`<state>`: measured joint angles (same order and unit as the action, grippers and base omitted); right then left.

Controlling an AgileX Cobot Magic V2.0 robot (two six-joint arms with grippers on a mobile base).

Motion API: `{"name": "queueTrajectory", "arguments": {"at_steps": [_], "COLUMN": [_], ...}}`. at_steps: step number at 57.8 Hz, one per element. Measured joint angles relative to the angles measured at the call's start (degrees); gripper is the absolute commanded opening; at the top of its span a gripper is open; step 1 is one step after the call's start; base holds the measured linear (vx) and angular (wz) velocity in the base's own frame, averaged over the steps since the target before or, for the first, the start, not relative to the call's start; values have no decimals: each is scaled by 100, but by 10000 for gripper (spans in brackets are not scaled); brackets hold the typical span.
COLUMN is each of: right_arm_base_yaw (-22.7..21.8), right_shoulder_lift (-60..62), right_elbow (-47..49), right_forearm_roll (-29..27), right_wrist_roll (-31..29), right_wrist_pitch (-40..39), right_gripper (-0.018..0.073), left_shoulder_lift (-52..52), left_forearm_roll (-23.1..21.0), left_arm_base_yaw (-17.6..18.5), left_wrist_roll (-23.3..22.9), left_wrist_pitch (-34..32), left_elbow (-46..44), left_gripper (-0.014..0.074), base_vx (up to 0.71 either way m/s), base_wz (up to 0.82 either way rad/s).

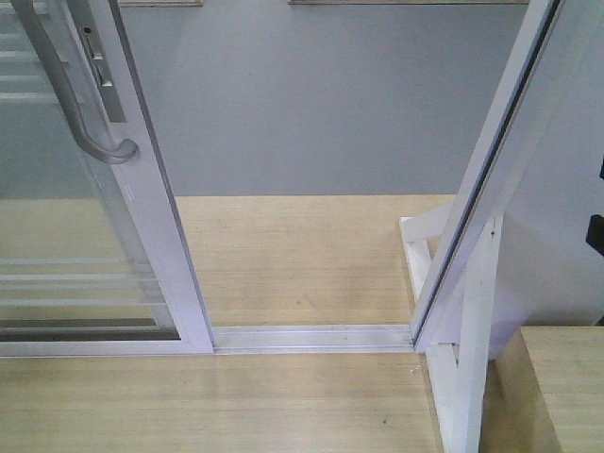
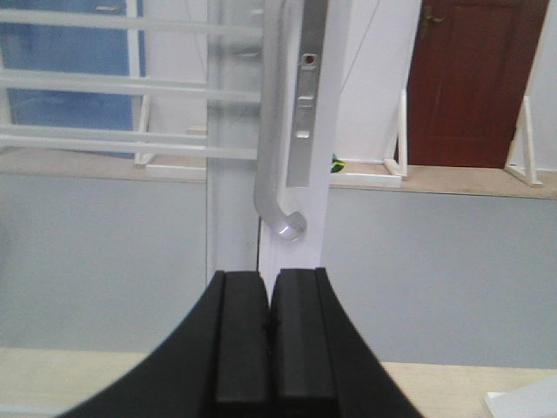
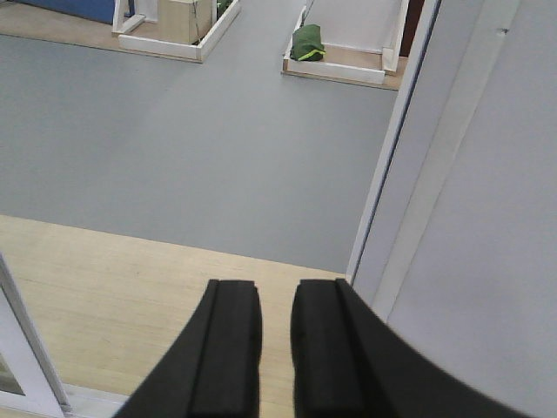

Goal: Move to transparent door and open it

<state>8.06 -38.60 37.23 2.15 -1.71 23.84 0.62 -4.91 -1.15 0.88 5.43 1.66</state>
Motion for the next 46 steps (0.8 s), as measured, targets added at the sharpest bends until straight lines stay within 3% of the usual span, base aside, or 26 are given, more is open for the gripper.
{"name": "queueTrajectory", "arguments": {"at_steps": [46], "right_arm_base_yaw": [0], "right_shoulder_lift": [0], "right_elbow": [0], "right_forearm_roll": [0], "right_wrist_roll": [0], "right_wrist_pitch": [0], "right_gripper": [218], "left_shoulder_lift": [0], "left_forearm_roll": [24], "left_arm_base_yaw": [27], "left_wrist_roll": [24], "left_wrist_pitch": [-15], "left_elbow": [0], "left_gripper": [-3], "base_vx": [0], "base_wz": [0]}}
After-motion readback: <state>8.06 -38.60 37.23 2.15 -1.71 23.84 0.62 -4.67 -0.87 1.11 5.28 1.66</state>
